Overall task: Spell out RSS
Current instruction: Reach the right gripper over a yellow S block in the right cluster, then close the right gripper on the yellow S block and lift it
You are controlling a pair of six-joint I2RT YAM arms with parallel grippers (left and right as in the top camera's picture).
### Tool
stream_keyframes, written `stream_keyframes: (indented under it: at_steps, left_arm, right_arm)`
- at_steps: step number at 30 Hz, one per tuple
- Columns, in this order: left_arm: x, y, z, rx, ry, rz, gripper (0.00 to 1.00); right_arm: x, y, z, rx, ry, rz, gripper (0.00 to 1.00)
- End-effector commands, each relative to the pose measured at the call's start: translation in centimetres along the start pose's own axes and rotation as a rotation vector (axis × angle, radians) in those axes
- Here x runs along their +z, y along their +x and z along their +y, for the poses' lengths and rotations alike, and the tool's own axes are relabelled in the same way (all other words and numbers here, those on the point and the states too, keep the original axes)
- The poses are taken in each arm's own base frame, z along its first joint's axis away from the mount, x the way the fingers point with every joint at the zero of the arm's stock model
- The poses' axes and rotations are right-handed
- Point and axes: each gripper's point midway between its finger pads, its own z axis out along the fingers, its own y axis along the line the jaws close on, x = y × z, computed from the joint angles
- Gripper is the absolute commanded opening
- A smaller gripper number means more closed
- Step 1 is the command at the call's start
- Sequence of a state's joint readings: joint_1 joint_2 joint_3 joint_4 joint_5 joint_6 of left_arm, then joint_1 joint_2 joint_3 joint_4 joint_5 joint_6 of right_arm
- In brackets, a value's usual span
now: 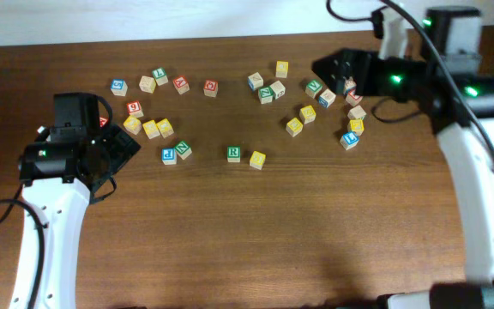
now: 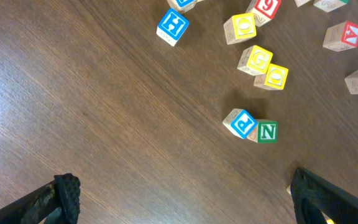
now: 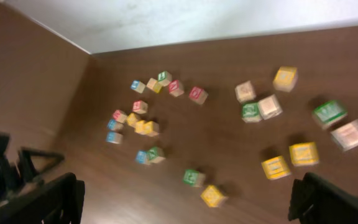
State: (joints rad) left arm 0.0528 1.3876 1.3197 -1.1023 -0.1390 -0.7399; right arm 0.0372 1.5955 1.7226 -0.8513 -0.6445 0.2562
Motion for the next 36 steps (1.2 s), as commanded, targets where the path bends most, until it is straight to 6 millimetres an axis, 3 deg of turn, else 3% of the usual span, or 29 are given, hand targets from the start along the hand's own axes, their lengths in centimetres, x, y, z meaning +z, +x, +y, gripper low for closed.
stream_keyframes:
  at_steps: [1, 5, 11, 14, 18, 24, 32, 36]
  left_arm:
    - [-0.1, -0.3, 0.2, 0.011, -0.004, -0.010, 0.99]
    - [-0.1, -0.3, 0.2, 0.010, -0.004, -0.010, 0.99]
    - [-0.1, -0.3, 0.2, 0.011, -0.004, -0.010, 0.99]
    - [-0.1, -0.3, 0.2, 0.010, -0.004, -0.010, 0.99]
    - [-0.1, -0.3, 0.2, 0.010, -0.004, -0.010, 0.99]
    - [-0.1, -0.3, 0.2, 0.011, -0.004, -0.010, 0.99]
    - [-0.1, -0.3, 0.2, 0.010, -0.004, -0.010, 0.99]
    - [-0.1, -0.3, 0.2, 0.010, -0.004, -0.010, 0.99]
  right_arm:
    - [4.5, 1.1, -2.0, 0.200, 0.116, 0.054, 0.98]
    - [8.6, 3.0, -7.5, 0.370, 0.468, 0.013, 1.00]
    - [14.5, 6.9, -11.9, 0.552, 0.569, 0.088, 0.97]
    - [16.4, 8.6, -14.2, 0.586, 0.624, 0.121, 0.91]
    - [18.1, 10.2, -16.3, 0.629, 0.671, 0.133, 0.90]
    - [17.8, 10.6, -18.7, 0.647, 0.786, 0.081, 0.85]
    - [19.7, 11.0, -20.1, 0.713, 0.789, 0.036, 0.84]
    - [20.2, 10.2, -20.2, 0.711, 0.771, 0.003, 0.84]
